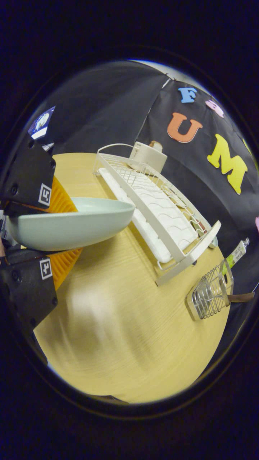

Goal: Take the plate from the dish rack, then take the spoon from the basket and place it into the plate.

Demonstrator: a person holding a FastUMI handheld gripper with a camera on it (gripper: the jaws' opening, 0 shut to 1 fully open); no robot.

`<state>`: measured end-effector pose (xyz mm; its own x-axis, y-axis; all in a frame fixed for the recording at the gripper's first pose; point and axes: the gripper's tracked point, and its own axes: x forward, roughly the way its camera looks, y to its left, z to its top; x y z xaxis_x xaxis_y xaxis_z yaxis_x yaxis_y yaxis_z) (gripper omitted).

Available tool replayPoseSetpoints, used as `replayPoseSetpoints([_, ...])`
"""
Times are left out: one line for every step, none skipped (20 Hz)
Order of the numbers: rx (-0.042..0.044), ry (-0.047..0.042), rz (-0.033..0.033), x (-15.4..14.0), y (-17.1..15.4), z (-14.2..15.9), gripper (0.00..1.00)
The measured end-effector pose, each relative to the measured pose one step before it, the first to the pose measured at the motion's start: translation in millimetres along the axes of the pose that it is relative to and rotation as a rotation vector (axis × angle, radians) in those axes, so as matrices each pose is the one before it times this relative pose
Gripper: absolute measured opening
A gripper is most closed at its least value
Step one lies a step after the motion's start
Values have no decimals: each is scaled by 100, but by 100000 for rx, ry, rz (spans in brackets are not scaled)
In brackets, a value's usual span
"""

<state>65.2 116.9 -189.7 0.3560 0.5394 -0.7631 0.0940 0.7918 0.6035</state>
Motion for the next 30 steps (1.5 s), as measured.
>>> replayPoseSetpoints([-101,790,900,43,-83,125,44])
replayPoseSetpoints([129,596,380,-52,-217,265,48])
replayPoseSetpoints([-546,727,-207,-13,-263,87,48])
replayPoseSetpoints([-484,350,-1488,-109,-452,151,48])
replayPoseSetpoints([-1068,644,-1717,-72,-509,57,52])
replayPoseSetpoints([-1261,341,-779,170,-54,46,55])
replayPoseSetpoints([-1915,207,-2003,-79,-226,-49,58])
replayPoseSetpoints([-2444,-361,-2695,-57,-336,147,59])
replayPoseSetpoints([-2423,-446,-1970,-392,-221,84,63])
replayPoseSetpoints([-1587,-165,-1928,-113,-237,140,67])
replayPoseSetpoints([-1140,-565,-1541,-88,-222,-91,69])
replayPoseSetpoints([-1097,-260,-1339,-60,-279,75,71])
replayPoseSetpoints([-304,-603,-1171,-122,-284,226,73])
replayPoseSetpoints([83,-556,-671,-236,-87,70,74])
replayPoseSetpoints([-82,40,-535,81,4,-58,74])
replayPoseSetpoints([-112,334,-1239,-34,-355,9,74])
replayPoseSetpoints([-346,-284,-1463,-246,-360,-15,75])
replayPoseSetpoints([-303,-784,-1151,-318,-347,131,75])
replayPoseSetpoints([-676,-879,-1448,-343,-327,38,75])
replayPoseSetpoints([-674,-1863,-697,-378,-201,485,76])
replayPoseSetpoints([-1285,-1669,-518,-380,-63,372,76])
replayPoseSetpoints([-1281,-3241,-149,-741,-174,652,76])
replayPoseSetpoints([-804,-5802,277,-757,-74,1095,76])
replayPoseSetpoints([-558,-7039,-771,-712,-339,1381,76])
replayPoseSetpoints([-1955,-6319,-2203,-811,-711,1130,77])
replayPoseSetpoints([-2799,-6062,-2835,-712,-816,927,78])
replayPoseSetpoints([-2464,-6058,-3073,-637,-877,742,90])
replayPoseSetpoints([-2855,-6179,-2732,-598,-888,924,90])
replayPoseSetpoints([-2899,-6605,-2596,-590,-712,1033,92])
replayPoseSetpoints([-2498,-7405,-2572,-447,-904,1155,92])
